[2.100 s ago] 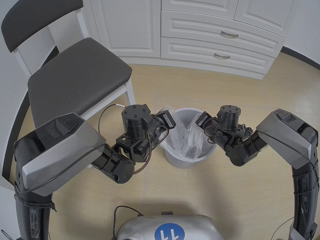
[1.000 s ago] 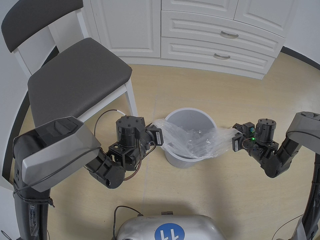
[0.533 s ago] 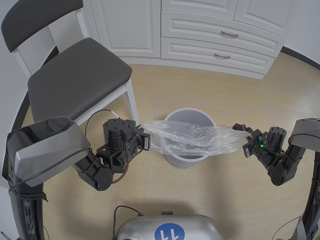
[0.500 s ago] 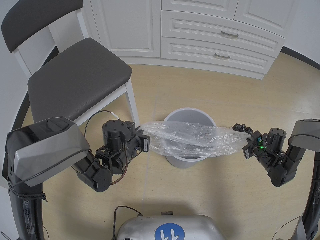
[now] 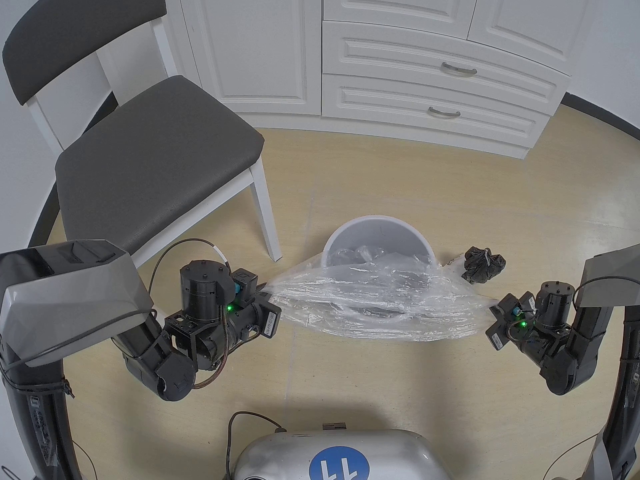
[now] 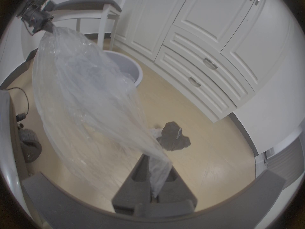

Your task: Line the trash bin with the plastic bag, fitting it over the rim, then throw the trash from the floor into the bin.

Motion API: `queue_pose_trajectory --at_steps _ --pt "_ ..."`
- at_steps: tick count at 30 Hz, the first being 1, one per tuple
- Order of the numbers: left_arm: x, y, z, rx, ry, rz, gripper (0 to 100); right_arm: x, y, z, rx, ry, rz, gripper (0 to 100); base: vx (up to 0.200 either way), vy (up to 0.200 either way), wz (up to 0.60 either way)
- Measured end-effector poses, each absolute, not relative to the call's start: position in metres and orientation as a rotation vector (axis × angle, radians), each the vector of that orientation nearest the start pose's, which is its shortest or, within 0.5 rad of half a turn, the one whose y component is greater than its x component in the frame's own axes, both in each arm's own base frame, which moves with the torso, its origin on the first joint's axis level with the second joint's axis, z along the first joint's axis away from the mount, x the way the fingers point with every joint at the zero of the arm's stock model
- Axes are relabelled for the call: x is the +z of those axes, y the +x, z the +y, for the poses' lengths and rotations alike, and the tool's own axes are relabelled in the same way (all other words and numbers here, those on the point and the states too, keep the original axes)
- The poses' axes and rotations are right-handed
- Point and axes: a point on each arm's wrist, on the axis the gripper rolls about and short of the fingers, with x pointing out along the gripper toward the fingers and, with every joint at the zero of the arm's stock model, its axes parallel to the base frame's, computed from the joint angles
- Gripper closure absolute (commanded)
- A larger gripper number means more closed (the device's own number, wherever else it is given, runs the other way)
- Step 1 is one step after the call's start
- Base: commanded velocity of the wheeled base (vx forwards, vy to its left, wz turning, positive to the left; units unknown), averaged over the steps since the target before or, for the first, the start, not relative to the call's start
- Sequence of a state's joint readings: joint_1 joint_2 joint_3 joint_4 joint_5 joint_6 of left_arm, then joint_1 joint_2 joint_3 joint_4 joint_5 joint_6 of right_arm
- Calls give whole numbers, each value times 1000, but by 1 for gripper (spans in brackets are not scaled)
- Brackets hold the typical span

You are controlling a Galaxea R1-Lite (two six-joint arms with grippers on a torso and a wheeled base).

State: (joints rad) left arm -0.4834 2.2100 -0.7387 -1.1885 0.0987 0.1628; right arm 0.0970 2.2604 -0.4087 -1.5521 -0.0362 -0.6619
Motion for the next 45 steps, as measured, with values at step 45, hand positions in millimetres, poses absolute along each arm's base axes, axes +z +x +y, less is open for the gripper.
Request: queue_pose_trajectory --at_steps 45 --pt "15 395 -213 -240 56 109 100 -10 371 36 -16 -532 202 100 0 0 0"
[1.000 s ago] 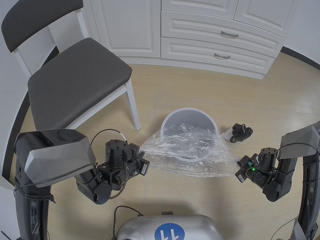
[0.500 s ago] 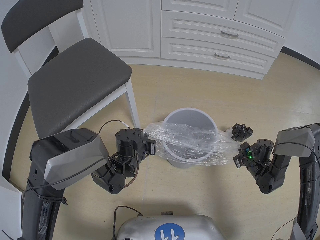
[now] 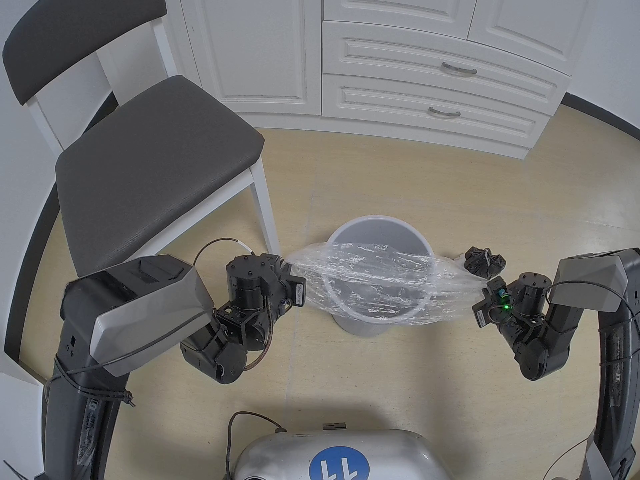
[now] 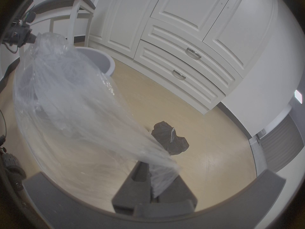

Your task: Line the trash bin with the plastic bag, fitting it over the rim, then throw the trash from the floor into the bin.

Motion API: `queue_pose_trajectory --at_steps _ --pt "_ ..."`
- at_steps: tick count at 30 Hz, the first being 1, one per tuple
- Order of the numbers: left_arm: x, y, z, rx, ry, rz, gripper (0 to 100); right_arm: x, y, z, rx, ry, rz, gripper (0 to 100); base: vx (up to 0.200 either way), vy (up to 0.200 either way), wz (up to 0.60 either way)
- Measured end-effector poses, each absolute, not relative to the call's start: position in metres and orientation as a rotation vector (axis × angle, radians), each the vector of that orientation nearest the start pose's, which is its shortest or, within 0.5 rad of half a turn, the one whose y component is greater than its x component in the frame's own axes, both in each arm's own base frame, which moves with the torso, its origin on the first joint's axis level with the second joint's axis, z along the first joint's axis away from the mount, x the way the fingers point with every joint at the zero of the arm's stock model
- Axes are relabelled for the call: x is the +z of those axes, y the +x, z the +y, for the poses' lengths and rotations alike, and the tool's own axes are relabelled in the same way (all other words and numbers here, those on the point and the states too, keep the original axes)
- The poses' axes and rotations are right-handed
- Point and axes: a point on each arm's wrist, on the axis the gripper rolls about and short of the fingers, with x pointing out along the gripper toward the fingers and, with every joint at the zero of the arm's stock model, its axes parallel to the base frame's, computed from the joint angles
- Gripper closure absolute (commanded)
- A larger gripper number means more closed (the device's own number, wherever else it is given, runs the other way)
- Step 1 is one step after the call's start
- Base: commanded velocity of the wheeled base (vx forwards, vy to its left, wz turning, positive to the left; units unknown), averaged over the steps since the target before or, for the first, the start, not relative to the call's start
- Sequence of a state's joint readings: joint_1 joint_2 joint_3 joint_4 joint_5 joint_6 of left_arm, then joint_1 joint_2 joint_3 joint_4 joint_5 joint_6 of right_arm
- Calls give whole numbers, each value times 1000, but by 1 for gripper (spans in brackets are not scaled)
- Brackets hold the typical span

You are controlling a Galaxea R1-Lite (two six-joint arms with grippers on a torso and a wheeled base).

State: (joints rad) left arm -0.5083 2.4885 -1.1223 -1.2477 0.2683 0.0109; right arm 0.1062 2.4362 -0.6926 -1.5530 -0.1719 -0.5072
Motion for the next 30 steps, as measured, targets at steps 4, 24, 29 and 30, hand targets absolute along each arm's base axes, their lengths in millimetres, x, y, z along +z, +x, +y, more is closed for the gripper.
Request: queue_pose_trajectory --at_steps 4,24,29,30 --pt "15 395 -211 -236 56 109 100 -15 371 34 -11 -535 216 100 0 0 0" --pt "18 385 -214 -255 61 119 100 6 331 46 207 -524 217 0 0 0 0" --pt "19 384 -214 -256 61 118 100 28 311 47 348 -479 167 0 0 0 0" --pt "20 384 -214 -256 61 118 100 32 307 48 373 -455 157 0 0 0 0"
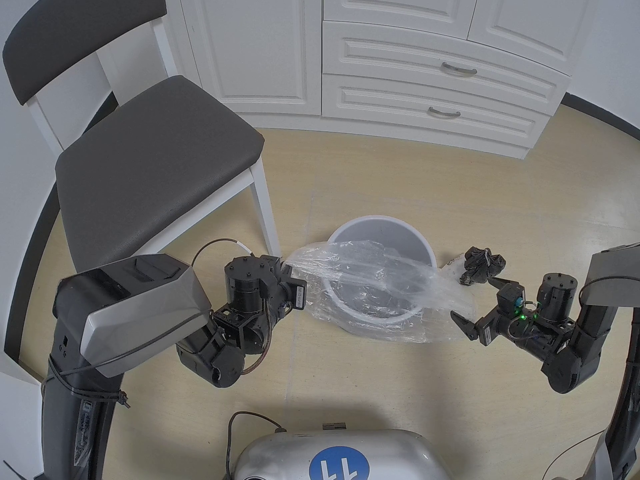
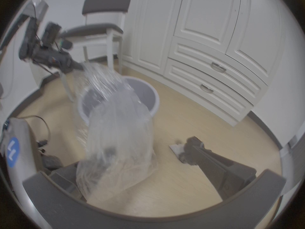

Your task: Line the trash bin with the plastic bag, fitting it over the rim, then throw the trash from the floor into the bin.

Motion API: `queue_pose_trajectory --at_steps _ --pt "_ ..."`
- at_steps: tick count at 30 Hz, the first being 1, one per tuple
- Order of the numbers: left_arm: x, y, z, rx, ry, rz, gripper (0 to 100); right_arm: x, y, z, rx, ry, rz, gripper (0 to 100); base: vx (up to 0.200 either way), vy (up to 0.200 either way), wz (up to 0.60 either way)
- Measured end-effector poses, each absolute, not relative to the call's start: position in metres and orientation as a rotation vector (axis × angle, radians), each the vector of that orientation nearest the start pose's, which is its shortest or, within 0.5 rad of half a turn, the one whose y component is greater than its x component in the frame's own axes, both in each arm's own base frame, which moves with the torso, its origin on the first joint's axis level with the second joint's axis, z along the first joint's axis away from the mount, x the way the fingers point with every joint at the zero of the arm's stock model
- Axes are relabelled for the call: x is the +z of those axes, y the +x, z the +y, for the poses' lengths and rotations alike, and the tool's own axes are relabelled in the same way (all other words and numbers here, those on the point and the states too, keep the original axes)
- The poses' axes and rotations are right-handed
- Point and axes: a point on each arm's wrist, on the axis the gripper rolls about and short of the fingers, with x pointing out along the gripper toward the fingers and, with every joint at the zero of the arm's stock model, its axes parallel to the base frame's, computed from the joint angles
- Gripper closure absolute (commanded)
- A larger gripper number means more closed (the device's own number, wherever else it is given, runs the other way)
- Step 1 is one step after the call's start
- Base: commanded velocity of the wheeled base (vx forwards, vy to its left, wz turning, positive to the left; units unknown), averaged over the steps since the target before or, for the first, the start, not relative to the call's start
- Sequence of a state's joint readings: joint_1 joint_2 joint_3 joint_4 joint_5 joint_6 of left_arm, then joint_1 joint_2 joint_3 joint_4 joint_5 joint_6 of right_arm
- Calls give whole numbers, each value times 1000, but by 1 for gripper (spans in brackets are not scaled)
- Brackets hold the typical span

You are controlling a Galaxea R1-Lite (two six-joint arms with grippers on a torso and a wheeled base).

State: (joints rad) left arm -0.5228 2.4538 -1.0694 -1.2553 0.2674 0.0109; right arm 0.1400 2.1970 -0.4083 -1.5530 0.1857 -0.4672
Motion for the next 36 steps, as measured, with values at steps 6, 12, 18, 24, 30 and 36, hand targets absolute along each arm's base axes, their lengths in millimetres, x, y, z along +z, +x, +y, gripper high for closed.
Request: queue_pose_trajectory --at_steps 6,12,18,24,30,36 --pt "21 383 -214 -256 61 117 100 52 294 47 546 -312 104 0 0 0 0" --pt "20 383 -214 -256 62 118 100 56 292 28 742 -210 78 0 0 0 0" --pt "20 383 -214 -256 65 120 100 43 301 -10 814 -142 87 0 0 0 0" --pt "16 385 -213 -254 73 134 100 22 312 -37 824 -98 108 0 0 0 0" --pt "12 390 -208 -244 75 140 100 13 314 -43 810 -82 129 0 0 0 0" --pt "10 396 -202 -226 78 151 100 10 314 -47 800 -76 136 0 0 0 0"
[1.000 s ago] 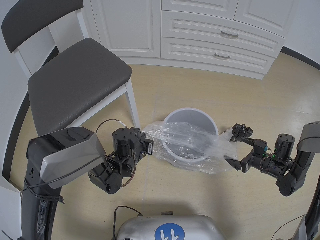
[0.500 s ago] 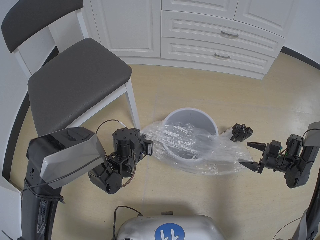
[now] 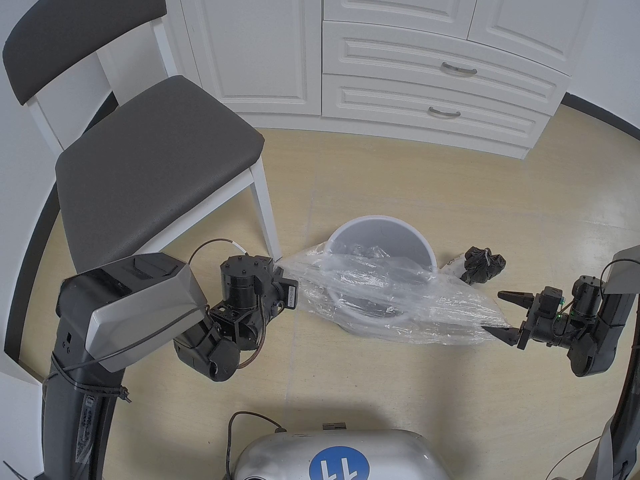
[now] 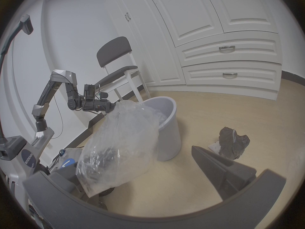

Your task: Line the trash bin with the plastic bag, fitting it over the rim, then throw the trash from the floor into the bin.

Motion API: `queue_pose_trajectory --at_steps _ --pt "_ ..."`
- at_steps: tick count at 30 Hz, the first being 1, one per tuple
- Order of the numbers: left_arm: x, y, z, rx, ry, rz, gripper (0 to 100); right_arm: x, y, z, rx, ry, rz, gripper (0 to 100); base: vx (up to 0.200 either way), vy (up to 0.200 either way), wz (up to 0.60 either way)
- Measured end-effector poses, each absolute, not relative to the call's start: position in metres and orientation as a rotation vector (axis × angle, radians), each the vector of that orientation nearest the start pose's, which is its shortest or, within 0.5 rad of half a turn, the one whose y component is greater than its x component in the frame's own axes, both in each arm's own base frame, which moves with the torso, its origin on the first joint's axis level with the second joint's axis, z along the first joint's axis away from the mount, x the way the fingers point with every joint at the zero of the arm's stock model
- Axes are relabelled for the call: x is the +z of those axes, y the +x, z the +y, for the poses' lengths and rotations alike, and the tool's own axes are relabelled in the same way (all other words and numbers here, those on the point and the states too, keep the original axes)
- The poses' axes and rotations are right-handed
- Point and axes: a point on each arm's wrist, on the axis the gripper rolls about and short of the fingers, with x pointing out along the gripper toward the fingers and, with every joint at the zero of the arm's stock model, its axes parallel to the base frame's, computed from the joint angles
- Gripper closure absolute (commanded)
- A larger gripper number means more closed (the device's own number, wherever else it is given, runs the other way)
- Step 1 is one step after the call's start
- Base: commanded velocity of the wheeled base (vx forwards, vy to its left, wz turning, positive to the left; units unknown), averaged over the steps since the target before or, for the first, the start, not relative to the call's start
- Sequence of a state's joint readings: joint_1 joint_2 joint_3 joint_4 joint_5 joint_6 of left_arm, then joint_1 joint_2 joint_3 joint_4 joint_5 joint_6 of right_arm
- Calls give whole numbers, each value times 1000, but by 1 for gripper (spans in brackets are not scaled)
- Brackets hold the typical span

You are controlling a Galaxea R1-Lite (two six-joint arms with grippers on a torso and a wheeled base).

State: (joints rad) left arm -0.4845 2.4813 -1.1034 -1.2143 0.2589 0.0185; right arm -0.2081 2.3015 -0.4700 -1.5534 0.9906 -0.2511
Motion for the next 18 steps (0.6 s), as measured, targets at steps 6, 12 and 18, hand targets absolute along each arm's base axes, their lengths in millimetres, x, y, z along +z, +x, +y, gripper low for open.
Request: queue_pose_trajectory --at_steps 6,12,18 --pt "10 401 -197 -212 79 156 100 9 313 -49 831 -68 131 0 0 0 0" --pt "11 402 -195 -206 78 155 100 9 311 -53 833 -64 129 0 0 0 0" --pt "11 404 -193 -201 78 156 100 10 310 -57 853 -58 121 0 0 0 0"
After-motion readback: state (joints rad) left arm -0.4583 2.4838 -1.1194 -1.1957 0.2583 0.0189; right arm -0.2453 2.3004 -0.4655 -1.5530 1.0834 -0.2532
